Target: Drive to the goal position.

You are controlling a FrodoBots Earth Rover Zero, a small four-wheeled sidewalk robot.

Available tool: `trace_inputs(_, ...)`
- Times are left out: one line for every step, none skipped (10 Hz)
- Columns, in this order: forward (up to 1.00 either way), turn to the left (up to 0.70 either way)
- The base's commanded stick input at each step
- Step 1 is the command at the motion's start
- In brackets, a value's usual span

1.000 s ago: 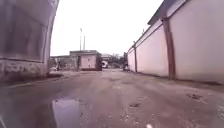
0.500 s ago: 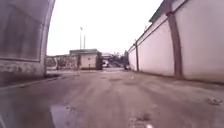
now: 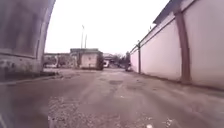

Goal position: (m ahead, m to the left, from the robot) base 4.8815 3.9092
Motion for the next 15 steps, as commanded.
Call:
trace_inputs(0.85, 0.0)
trace_inputs(0.85, 0.0)
trace_inputs(0.85, 0.0)
trace_inputs(0.85, 0.0)
trace_inputs(0.85, 0.0)
trace_inputs(0.85, 0.06)
trace_inputs(0.85, 0.09)
trace_inputs(0.85, 0.24)
trace_inputs(0.85, 0.34)
trace_inputs(0.85, 0.34)
trace_inputs(0.85, 0.13)
trace_inputs(0.85, 0.0)
trace_inputs(0.85, 0.0)
trace_inputs(0.85, 0.0)
trace_inputs(0.85, 0.0)
